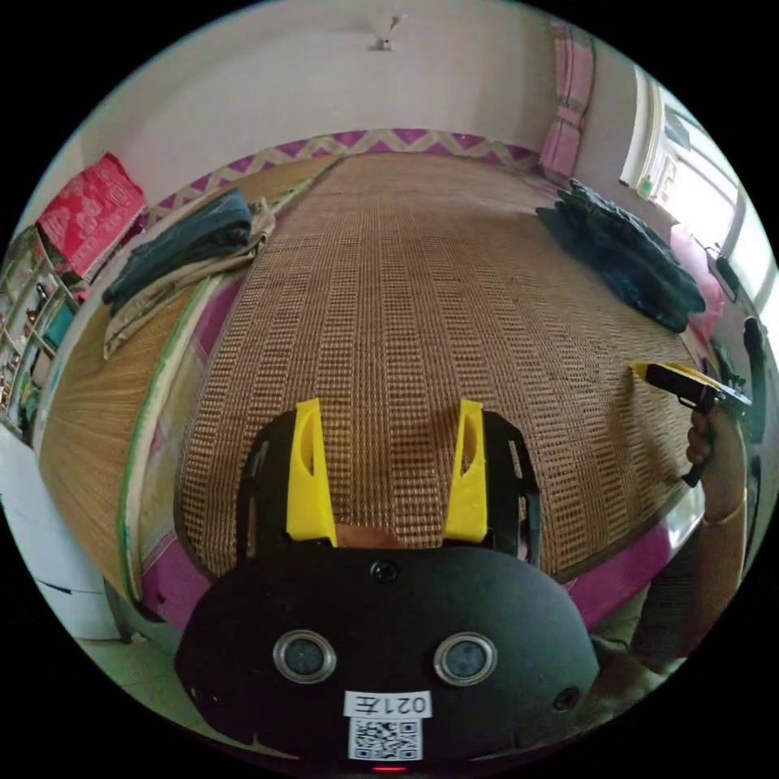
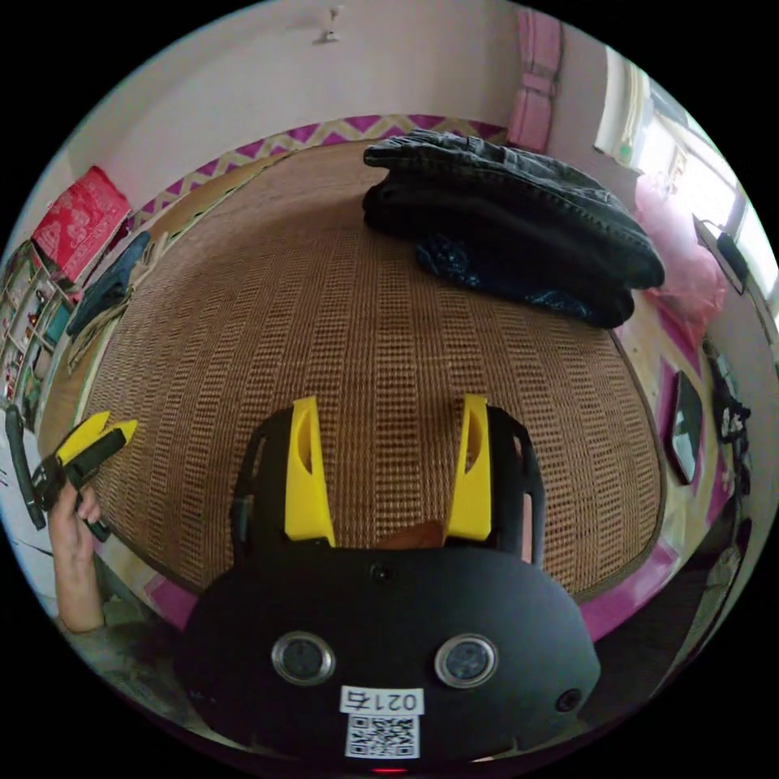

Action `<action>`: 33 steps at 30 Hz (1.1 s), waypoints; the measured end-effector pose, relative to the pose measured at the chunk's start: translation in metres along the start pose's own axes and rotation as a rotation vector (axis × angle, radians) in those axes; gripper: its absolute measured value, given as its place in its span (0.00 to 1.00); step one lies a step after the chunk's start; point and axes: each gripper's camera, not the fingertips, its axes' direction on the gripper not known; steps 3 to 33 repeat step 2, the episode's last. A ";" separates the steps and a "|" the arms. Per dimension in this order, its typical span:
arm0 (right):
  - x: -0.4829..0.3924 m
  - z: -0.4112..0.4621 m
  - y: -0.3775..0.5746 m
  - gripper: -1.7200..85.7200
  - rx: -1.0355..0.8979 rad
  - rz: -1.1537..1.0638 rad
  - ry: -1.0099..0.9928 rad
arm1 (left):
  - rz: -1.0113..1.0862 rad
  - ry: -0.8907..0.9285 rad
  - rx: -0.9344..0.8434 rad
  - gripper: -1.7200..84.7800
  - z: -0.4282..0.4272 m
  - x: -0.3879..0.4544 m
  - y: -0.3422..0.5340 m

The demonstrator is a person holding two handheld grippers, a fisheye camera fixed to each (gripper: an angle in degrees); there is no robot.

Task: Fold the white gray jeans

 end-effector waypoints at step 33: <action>-0.001 0.000 0.002 0.29 0.001 0.002 -0.005 | -0.018 0.016 -0.001 0.28 -0.001 0.001 0.004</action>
